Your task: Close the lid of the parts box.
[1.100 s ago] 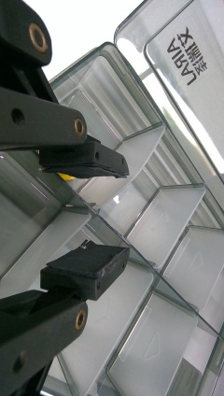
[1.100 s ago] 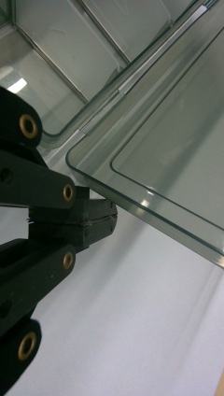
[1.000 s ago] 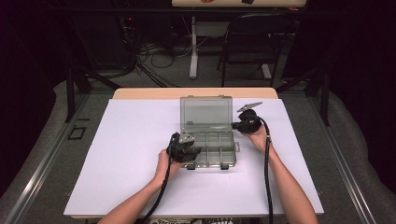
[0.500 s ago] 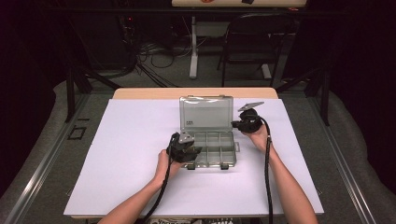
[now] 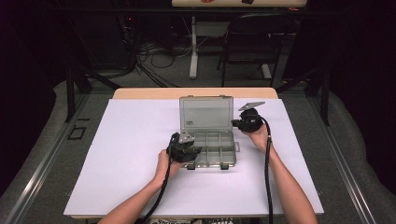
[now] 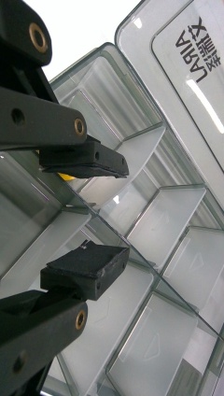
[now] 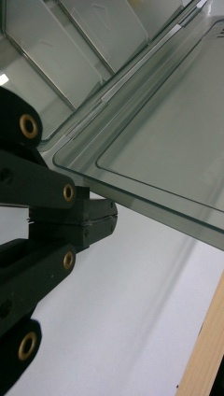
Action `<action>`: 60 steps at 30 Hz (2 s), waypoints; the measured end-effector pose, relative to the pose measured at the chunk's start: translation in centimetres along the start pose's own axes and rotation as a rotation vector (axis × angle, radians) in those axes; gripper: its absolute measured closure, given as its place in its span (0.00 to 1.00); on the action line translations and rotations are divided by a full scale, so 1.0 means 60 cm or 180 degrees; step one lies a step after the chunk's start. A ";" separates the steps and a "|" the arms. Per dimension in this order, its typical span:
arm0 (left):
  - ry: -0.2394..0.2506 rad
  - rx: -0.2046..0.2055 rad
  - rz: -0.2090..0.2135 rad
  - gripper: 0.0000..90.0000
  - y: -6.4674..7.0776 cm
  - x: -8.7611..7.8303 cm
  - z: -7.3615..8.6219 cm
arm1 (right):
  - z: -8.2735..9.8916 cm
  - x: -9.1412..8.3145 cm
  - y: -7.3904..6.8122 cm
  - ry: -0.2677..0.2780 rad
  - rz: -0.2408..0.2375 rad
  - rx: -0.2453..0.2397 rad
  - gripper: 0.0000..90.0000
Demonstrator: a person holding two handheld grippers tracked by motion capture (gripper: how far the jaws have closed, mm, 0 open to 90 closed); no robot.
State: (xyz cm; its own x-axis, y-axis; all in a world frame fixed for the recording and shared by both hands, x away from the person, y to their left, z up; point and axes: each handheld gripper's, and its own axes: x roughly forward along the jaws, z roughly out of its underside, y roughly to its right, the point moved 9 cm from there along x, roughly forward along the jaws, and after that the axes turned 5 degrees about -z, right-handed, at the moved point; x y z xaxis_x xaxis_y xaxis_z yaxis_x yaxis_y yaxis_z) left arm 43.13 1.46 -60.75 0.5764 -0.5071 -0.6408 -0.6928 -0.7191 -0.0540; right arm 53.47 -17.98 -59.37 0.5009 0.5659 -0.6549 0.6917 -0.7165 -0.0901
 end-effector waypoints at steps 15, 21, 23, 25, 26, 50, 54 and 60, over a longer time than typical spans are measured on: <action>0.0003 -0.0003 0.0000 0.61 0.000 0.000 0.000 | -0.009 -0.007 0.000 0.0124 0.0013 -0.0042 1.00; 0.0008 -0.0008 -0.0003 0.61 0.000 0.000 0.000 | -0.014 -0.013 -0.002 0.0164 0.0030 -0.0082 1.00; 0.0010 -0.0010 -0.0003 0.61 0.000 0.000 0.000 | -0.014 -0.013 -0.002 0.0166 0.0032 -0.0079 1.00; 0.0009 -0.0007 -0.0003 0.61 -0.001 0.000 0.000 | -0.015 -0.014 -0.002 0.0173 0.0026 -0.0100 1.00; 0.0009 -0.0005 0.0002 0.61 0.000 0.000 0.000 | -0.015 -0.014 -0.002 0.0174 0.0019 -0.0102 1.00; 0.0012 -0.0005 0.0006 0.61 -0.001 0.000 0.000 | -0.025 -0.026 -0.004 0.0383 0.0003 -0.0130 1.00; 0.0013 -0.0005 0.0006 0.61 -0.001 0.000 0.000 | -0.026 -0.027 -0.005 0.0397 0.0029 -0.0167 1.00; 0.0012 -0.0002 0.0005 0.61 -0.001 0.000 0.000 | -0.030 -0.031 -0.005 0.0457 0.0019 -0.0176 1.00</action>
State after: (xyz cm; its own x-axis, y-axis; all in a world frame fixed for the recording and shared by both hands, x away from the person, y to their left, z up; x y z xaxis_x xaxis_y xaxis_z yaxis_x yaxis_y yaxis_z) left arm 43.17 1.51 -60.75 0.5770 -0.5100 -0.6380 -0.6934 -0.7187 -0.0525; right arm 53.28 -18.07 -56.79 0.5715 0.6171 -0.5409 0.7142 -0.6987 -0.0426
